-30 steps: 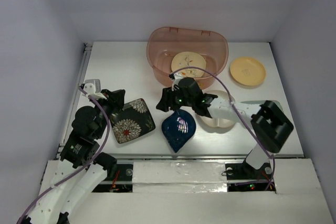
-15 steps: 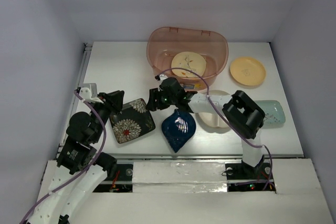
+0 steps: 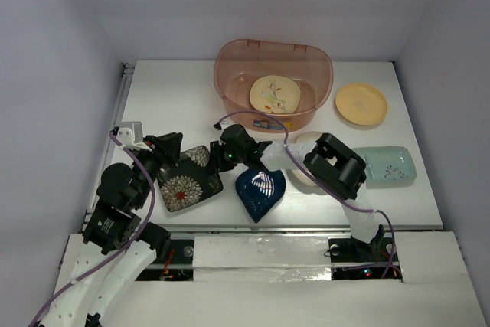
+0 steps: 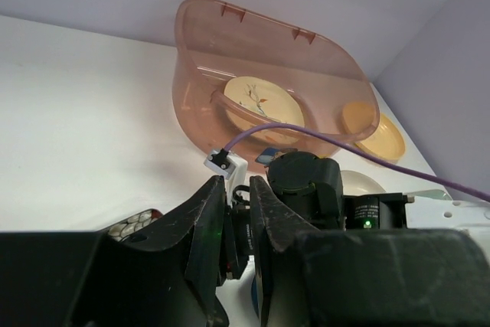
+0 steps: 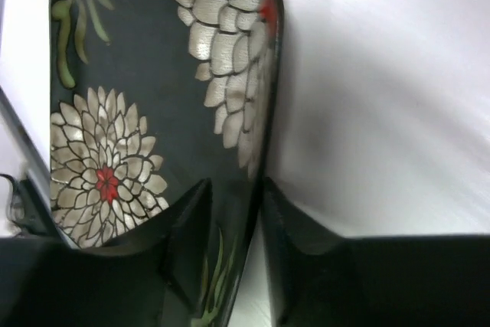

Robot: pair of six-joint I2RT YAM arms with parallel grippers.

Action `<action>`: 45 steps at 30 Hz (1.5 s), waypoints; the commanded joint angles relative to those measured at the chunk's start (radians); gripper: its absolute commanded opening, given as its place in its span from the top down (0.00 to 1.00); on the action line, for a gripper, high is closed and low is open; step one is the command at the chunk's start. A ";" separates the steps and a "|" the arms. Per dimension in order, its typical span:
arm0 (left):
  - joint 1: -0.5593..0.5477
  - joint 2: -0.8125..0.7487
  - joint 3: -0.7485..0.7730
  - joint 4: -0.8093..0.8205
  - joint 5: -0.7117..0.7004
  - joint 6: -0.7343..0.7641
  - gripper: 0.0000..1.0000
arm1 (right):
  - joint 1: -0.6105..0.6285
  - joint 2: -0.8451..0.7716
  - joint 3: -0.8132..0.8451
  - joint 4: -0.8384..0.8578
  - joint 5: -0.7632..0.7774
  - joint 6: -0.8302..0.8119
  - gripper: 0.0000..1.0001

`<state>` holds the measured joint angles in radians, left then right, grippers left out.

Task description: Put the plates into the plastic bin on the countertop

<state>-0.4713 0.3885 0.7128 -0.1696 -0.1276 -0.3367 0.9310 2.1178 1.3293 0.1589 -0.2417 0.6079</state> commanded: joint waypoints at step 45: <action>0.005 -0.197 -0.022 0.050 -0.098 -0.012 0.40 | -0.636 -0.452 0.088 0.050 0.108 0.165 1.00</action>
<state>-0.4694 0.1780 0.6949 -0.1619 -0.2417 -0.3561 0.2890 1.6661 1.3109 0.0929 -0.1081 0.7429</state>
